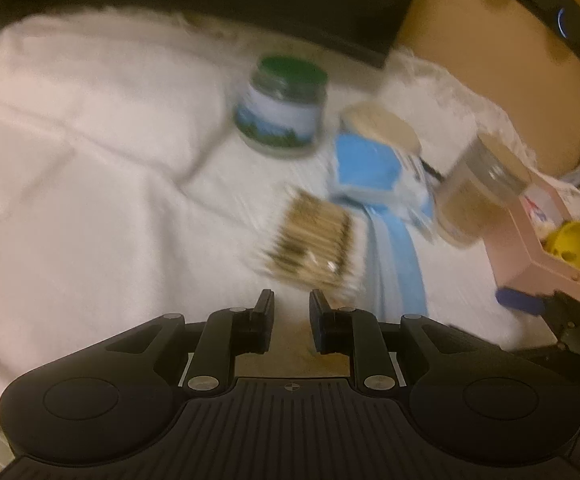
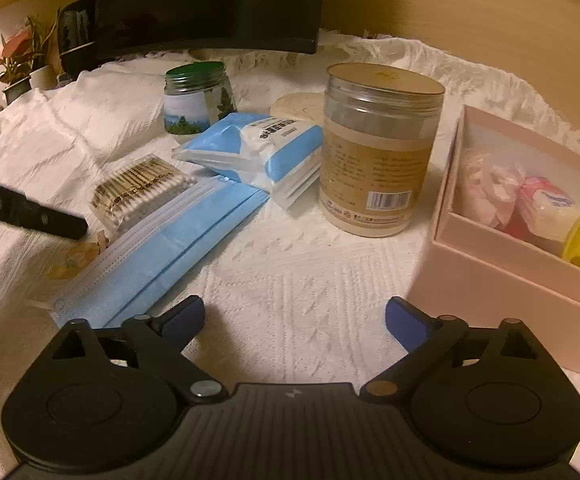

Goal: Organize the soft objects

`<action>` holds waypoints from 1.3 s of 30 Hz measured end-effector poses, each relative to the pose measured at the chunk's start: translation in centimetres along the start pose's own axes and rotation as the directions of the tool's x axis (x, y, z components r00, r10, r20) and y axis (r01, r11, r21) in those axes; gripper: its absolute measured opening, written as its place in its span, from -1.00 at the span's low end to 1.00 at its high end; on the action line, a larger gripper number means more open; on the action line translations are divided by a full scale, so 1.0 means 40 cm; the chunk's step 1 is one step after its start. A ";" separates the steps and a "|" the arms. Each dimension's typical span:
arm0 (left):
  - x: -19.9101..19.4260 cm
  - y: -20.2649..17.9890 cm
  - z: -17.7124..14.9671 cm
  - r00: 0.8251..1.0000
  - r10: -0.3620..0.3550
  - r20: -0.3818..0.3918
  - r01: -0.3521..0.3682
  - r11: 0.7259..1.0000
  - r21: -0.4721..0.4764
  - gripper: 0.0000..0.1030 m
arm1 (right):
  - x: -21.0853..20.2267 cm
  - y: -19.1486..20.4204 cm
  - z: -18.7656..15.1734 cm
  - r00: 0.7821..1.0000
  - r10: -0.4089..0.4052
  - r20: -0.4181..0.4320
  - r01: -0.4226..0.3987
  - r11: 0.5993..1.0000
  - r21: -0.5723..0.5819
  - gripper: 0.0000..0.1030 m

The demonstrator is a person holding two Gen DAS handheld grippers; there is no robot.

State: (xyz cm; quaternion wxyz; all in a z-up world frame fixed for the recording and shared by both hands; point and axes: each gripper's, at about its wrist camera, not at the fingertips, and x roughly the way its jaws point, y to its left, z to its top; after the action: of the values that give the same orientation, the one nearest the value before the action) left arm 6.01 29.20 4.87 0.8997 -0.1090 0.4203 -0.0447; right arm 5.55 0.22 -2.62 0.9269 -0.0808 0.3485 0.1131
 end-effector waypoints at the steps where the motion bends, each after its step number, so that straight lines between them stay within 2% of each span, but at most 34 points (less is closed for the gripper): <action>1: -0.006 0.006 0.006 1.000 0.008 0.014 -0.008 1.000 0.007 -0.58 | 0.001 0.000 0.000 1.000 0.001 -0.001 -0.001 1.000 -0.001 0.94; 5: -0.040 0.026 0.030 0.996 0.039 0.074 -0.042 0.998 0.046 -0.58 | 0.004 -0.001 0.000 1.000 0.005 -0.002 -0.005 1.000 -0.005 0.95; 7: -0.052 0.029 0.036 0.997 0.020 0.081 -0.027 0.996 0.084 -0.58 | 0.004 0.000 0.000 1.000 0.008 -0.004 -0.008 1.000 -0.005 0.98; 10: -0.043 0.006 0.029 0.999 -0.040 0.012 0.036 0.979 0.202 -0.58 | 0.006 0.002 0.001 1.000 0.011 -0.006 -0.011 1.000 -0.009 1.00; 12: -0.029 -0.018 0.012 0.998 -0.045 -0.037 0.053 0.966 0.253 -0.58 | 0.006 0.002 0.000 1.000 0.011 -0.006 -0.011 1.000 -0.009 1.00; 18: -0.008 -0.071 -0.013 0.989 -0.127 -0.071 0.140 0.964 0.225 -0.58 | 0.005 0.003 0.000 1.000 0.010 -0.006 -0.010 1.000 -0.009 1.00; 22: 0.011 -0.122 -0.041 0.983 -0.141 -0.121 0.171 0.943 0.286 -0.58 | 0.005 0.003 0.000 1.000 0.010 -0.007 -0.010 1.000 -0.010 1.00; 24: 0.018 -0.137 -0.059 0.974 -0.167 -0.151 0.205 0.934 0.291 -0.58 | 0.003 0.003 0.002 1.000 0.016 -0.018 -0.016 1.000 -0.023 0.99; 26: 0.015 -0.146 -0.072 0.956 -0.227 -0.184 0.272 0.922 0.277 -0.58 | -0.002 -0.002 0.007 0.999 0.028 -0.044 -0.030 0.999 -0.045 0.96; 27: 0.009 -0.150 -0.079 0.945 -0.259 -0.199 0.308 0.910 0.278 -0.58 | -0.008 -0.007 0.012 0.997 0.035 -0.062 -0.038 0.998 -0.044 0.82; 28: 0.001 -0.153 -0.084 0.936 -0.283 -0.210 0.335 0.899 0.281 -0.58 | -0.015 -0.013 0.016 0.997 0.043 -0.068 -0.045 0.999 -0.030 0.79; 30: -0.016 -0.148 -0.089 0.923 -0.314 -0.222 0.370 0.883 0.288 -0.58 | -0.034 -0.021 0.027 0.995 0.075 -0.063 -0.075 0.997 0.001 0.78; 32: -0.033 -0.135 -0.092 0.923 -0.313 -0.223 0.369 0.883 0.289 -0.58 | -0.043 -0.012 0.046 0.993 0.108 -0.054 -0.108 0.994 0.001 0.78; 35: -0.050 -0.112 -0.087 0.936 -0.280 -0.211 0.335 0.893 0.300 -0.58 | -0.030 0.028 0.086 0.988 0.148 -0.043 -0.149 0.989 -0.017 0.78; 37: -0.055 -0.094 -0.073 0.944 -0.261 -0.200 0.313 0.898 0.308 -0.58 | 0.009 0.062 0.114 0.986 0.152 -0.067 -0.154 0.988 -0.026 0.78; 39: -0.055 -0.084 -0.059 0.954 -0.234 -0.189 0.285 0.903 0.321 -0.58 | 0.068 0.095 0.136 0.979 0.153 -0.133 -0.159 0.987 -0.035 0.73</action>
State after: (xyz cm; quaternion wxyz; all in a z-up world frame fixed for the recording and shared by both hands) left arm 2.83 25.95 5.83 0.8575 -0.0015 0.4523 -0.2450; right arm 9.93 5.52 -0.66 0.8885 -0.0815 0.4106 0.1879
